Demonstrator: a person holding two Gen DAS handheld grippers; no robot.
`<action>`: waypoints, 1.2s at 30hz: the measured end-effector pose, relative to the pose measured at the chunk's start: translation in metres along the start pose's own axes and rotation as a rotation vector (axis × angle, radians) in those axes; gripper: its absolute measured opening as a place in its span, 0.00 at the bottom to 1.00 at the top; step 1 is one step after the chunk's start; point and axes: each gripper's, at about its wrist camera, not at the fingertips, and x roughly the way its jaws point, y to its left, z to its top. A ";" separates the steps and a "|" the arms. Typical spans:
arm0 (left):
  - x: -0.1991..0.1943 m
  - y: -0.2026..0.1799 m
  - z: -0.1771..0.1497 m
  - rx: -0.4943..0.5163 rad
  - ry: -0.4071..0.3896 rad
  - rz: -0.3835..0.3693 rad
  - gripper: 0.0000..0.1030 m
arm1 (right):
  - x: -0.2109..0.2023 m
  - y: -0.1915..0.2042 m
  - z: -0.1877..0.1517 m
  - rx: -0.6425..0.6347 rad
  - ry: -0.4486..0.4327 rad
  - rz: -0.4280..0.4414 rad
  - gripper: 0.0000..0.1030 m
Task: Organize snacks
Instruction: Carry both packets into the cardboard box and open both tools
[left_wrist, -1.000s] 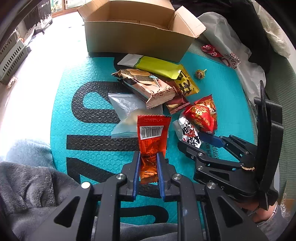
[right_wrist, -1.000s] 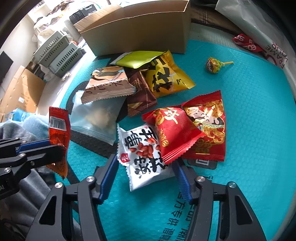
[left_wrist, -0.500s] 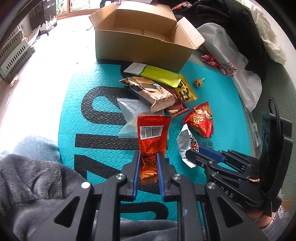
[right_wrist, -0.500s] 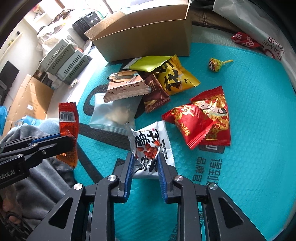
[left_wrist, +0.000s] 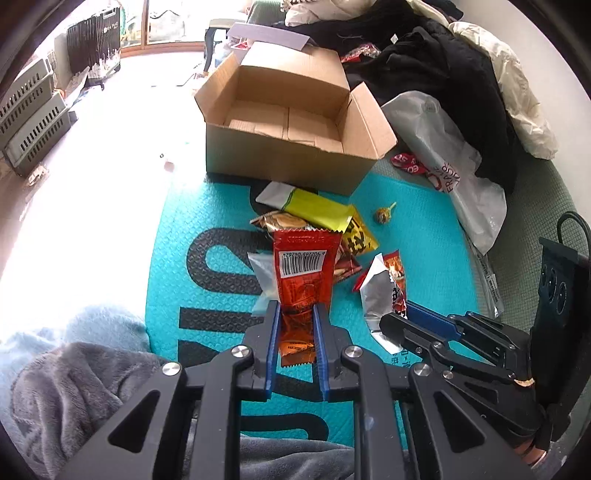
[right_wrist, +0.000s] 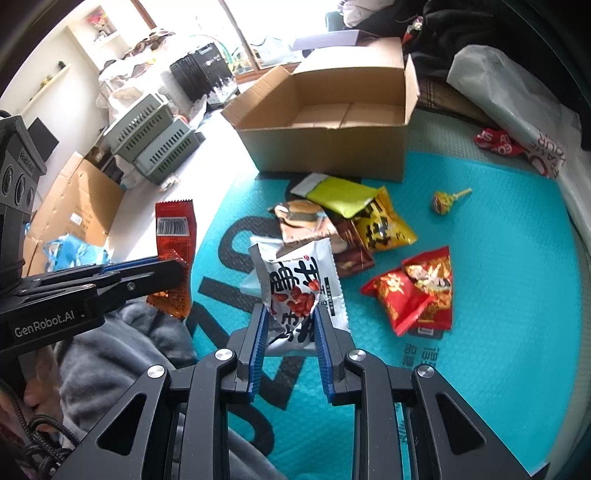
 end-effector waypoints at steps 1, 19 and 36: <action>-0.004 0.000 0.006 0.001 -0.013 0.002 0.17 | -0.002 0.003 0.005 -0.007 -0.010 0.001 0.24; -0.020 -0.024 0.163 0.111 -0.198 -0.045 0.17 | -0.024 -0.004 0.152 -0.079 -0.196 -0.012 0.24; 0.100 -0.007 0.291 0.175 -0.201 0.002 0.17 | 0.066 -0.064 0.274 -0.122 -0.205 -0.157 0.24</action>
